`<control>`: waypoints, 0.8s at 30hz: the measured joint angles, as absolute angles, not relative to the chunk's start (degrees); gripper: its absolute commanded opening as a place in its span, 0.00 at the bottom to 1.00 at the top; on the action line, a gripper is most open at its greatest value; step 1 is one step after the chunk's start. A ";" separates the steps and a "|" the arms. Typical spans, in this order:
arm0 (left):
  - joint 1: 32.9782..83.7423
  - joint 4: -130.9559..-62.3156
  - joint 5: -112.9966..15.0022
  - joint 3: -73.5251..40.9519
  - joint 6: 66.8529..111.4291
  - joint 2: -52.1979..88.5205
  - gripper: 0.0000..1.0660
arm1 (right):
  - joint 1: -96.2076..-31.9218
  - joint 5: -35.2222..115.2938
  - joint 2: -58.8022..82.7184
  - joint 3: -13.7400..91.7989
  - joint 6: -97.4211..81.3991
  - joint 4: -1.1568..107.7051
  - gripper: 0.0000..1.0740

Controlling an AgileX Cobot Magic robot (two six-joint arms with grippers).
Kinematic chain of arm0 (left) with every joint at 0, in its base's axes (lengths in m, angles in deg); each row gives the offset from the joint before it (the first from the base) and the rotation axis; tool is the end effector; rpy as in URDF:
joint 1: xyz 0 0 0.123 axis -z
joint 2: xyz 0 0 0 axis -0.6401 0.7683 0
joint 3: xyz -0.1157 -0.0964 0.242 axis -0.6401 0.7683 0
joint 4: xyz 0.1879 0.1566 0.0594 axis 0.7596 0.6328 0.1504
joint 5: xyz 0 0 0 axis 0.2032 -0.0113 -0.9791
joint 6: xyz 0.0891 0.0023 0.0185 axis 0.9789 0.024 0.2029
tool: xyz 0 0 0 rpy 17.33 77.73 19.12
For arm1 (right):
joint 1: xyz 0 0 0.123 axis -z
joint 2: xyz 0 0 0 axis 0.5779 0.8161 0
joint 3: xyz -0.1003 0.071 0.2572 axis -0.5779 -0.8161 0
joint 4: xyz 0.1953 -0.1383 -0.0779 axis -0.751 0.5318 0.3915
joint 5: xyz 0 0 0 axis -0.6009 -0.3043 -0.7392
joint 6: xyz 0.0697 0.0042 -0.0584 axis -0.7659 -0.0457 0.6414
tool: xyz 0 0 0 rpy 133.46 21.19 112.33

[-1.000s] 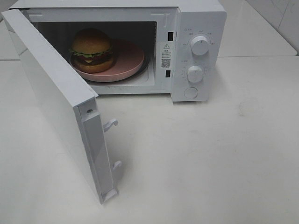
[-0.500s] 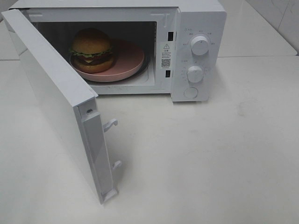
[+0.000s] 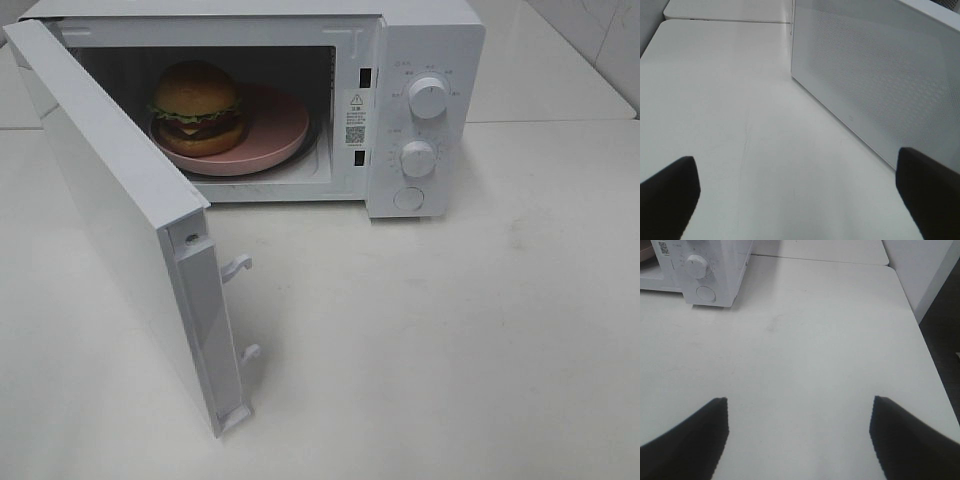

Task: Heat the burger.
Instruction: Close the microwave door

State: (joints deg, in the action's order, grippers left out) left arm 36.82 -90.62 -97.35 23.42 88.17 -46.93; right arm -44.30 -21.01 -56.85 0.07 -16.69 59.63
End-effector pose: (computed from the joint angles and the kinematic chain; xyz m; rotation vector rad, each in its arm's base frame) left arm 0.0019 -0.0116 0.2892 -0.0004 2.0402 -0.1164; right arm -0.0023 -0.0088 0.2823 -0.0826 1.9805 0.0207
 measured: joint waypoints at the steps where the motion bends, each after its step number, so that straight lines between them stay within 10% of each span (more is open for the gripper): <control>1: 36.82 -90.62 -97.35 23.42 88.17 -46.93 0.93 | -44.30 -21.01 -56.85 0.07 -16.69 59.63 0.71; 7: 36.82 -90.62 -94.66 23.25 88.34 -41.20 0.83 | -44.30 -21.01 -56.85 0.07 -16.69 59.63 0.71; 24: 36.82 -90.62 -79.13 23.25 88.34 -22.92 0.11 | -44.30 -21.01 -56.85 0.07 -16.69 59.63 0.71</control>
State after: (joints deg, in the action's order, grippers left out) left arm 36.82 -90.62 -79.13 23.25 88.34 -22.92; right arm -44.30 -21.01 -56.85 0.07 -16.69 59.63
